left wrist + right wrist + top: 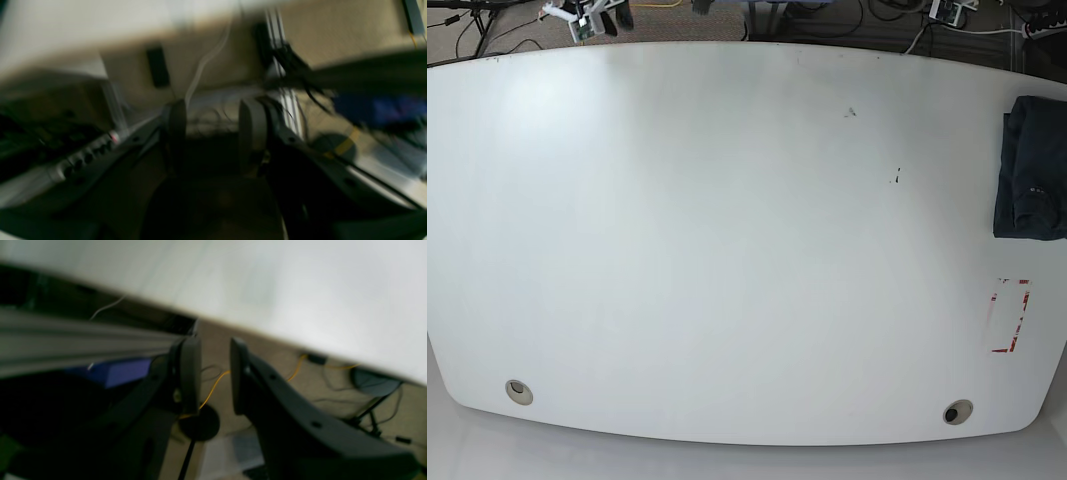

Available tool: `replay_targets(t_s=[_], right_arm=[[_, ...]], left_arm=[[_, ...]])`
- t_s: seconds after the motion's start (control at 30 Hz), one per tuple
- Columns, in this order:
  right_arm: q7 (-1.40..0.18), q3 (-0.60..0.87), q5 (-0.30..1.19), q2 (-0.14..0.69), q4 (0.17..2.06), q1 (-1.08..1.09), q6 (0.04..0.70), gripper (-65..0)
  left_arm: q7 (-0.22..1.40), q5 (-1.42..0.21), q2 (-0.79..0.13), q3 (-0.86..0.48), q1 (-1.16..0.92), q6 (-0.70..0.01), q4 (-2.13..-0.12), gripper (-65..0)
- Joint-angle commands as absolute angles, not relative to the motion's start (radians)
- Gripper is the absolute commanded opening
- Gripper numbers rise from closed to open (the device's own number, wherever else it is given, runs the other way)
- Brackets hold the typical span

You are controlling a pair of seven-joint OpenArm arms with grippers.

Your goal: Layout the t-shirt on the table in an organized manner, then fold the t-shirt properly

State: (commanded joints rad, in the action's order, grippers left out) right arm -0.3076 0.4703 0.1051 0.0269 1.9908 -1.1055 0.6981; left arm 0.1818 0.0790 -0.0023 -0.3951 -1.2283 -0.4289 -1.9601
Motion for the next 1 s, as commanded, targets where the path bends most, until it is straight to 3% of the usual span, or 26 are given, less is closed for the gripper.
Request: replay_targets(t_s=[0.33,0.73,1.0], right_arm=[[-0.286,0.467,0.091,0.018,1.733,-1.079,0.698,-51.2],[-0.154,0.406,-0.122,0.019,1.267,-0.842,0.698,-51.2],[-0.153,0.398,-0.165,0.051,0.951,-0.622,0.673,-51.2]], left_arm=[[0.177,-0.004,-0.01,-0.303,-1.165,-0.429,-1.678,-41.3],[0.176,-0.001,-0.042,-0.188,-0.84,-0.421,-1.242,-41.3],[0.176,0.021,-0.081,-0.024,-0.618,-0.309,-0.918,-41.3]])
